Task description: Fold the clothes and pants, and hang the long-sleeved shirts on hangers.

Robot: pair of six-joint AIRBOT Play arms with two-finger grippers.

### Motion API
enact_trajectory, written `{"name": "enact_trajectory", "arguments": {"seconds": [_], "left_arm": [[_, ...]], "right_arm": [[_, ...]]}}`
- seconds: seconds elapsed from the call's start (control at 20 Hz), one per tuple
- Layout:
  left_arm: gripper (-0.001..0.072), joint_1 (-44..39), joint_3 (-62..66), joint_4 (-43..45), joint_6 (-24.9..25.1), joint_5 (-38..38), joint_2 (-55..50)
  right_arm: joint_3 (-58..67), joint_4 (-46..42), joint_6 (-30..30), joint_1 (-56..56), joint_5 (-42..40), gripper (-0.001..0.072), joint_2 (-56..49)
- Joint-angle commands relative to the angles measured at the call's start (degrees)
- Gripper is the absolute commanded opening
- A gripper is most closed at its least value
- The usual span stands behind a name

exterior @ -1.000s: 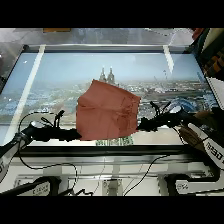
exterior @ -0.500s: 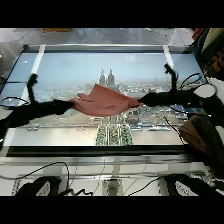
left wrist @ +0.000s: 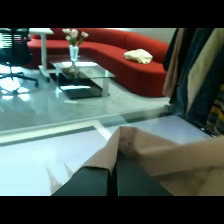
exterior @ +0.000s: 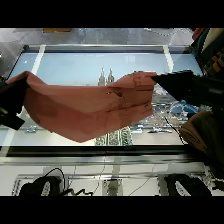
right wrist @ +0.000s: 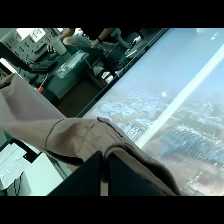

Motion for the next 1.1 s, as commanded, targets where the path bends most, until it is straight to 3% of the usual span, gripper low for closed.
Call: {"name": "enact_trajectory", "arguments": {"seconds": [0.0,0.1,0.2,0.4,0.55,0.6,0.75,0.95,1.05], "left_arm": [[0.0007,-0.04,-0.61,8.39,-8.09,-2.23,-1.70],[0.0007,-0.70,-3.15,8.63,-8.37,-5.05,-8.28],[0.0007,-4.22,-6.60,8.68,-8.33,-4.85,-16.72],[0.0007,-16.37,-11.06,8.61,-7.08,8.48,-35.60],[0.0008,-25.27,-10.97,4.79,-7.08,13.99,-45.35],[0.0007,-26.93,-10.97,4.79,-7.72,14.01,-46.69],[0.0007,-27.69,-10.97,4.83,-16.39,12.57,-46.51],[0.0007,-28.35,-10.97,5.29,-21.22,3.72,-44.11],[0.0007,-30.32,-11.08,8.61,-27.76,-1.18,-44.02]], "right_arm": [[-1.60,-7.34,10.25,0.07,0.33,0.0022,2.99],[-7.89,-12.44,14.82,0.07,-1.79,0.0022,2.19],[-17.42,-14.03,15.63,0.04,-7.96,0.0022,0.61],[-33.64,-13.70,17.84,0.04,-33.31,0.0022,-6.03],[-34.84,-14.69,18.25,0.02,-39.54,0.0022,-11.65],[-34.69,-16.57,18.18,-0.02,-40.15,0.0022,-12.90],[-34.53,-26.71,18.21,-0.20,-37.94,0.0022,-13.60],[-34.53,-35.21,17.49,-4.17,-25.18,0.0022,-13.18],[-34.53,-39.93,16.48,-7.13,-17.86,0.0022,-13.20]]}}
